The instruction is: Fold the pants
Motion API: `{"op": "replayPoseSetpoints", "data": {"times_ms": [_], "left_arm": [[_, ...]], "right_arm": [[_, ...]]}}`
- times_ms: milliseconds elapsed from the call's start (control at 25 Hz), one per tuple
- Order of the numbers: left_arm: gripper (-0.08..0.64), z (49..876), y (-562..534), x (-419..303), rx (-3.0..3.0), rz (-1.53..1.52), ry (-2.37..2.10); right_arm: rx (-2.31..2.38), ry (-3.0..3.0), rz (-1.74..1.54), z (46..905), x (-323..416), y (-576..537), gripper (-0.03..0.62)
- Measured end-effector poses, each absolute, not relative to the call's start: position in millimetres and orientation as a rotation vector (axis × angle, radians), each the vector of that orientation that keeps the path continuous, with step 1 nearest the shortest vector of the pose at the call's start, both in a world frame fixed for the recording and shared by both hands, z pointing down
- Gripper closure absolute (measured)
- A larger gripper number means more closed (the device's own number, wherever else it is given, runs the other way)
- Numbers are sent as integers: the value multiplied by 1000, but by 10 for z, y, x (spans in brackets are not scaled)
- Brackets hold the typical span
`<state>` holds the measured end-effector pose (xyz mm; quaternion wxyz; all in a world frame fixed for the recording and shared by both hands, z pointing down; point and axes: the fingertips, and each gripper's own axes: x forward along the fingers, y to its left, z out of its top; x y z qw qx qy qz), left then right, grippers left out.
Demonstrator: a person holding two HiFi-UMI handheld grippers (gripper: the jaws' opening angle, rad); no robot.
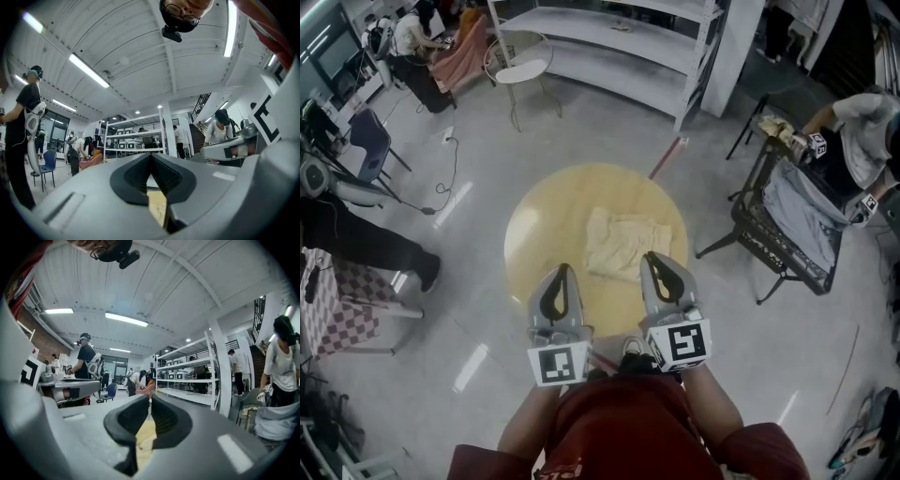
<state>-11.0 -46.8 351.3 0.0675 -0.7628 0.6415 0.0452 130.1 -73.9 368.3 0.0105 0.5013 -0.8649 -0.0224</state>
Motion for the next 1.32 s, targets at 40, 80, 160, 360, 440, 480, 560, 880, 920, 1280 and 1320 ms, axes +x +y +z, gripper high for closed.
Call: {"op": "replayPoseSetpoints", "data": {"times_ms": [40, 80, 160, 360, 440, 480, 560, 880, 920, 1280, 1320], "left_arm": [[554, 3516, -462, -121, -2297, 137, 1935], [554, 3520, -454, -129, -2294, 137, 1937], [554, 3523, -440, -136, -2289, 137, 1936], [553, 3515, -435, -136, -2288, 142, 1941], [554, 3518, -435, -142, -2291, 147, 1946], [554, 3521, -438, -145, -2292, 149, 1946], [553, 3525, -450, -142, -2295, 150, 1947], [552, 3551, -474, -93, -2333, 139, 1928], [552, 3541, -475, -86, -2336, 140, 1924], [552, 3532, -503, 6, -2351, 143, 1899], [552, 3538, -504, 15, -2355, 142, 1902]], "right_arm": [[1564, -2699, -70, 3690, 1298, -733, 581], [1560, -2698, -70, 3699, 1291, -726, 591], [1552, -2692, -70, 3719, 1272, -718, 591], [1547, -2672, -69, 3742, 1241, -714, 592], [1545, -2668, -71, 3749, 1234, -709, 592], [1544, -2665, -72, 3754, 1230, -711, 592], [1543, -2661, -74, 3759, 1230, -719, 592], [1540, -2654, -89, 3753, 1254, -730, 592], [1539, -2652, -92, 3747, 1258, -727, 592], [1553, -2642, -108, 3728, 1320, -757, 592], [1556, -2642, -110, 3726, 1327, -759, 592]]}}
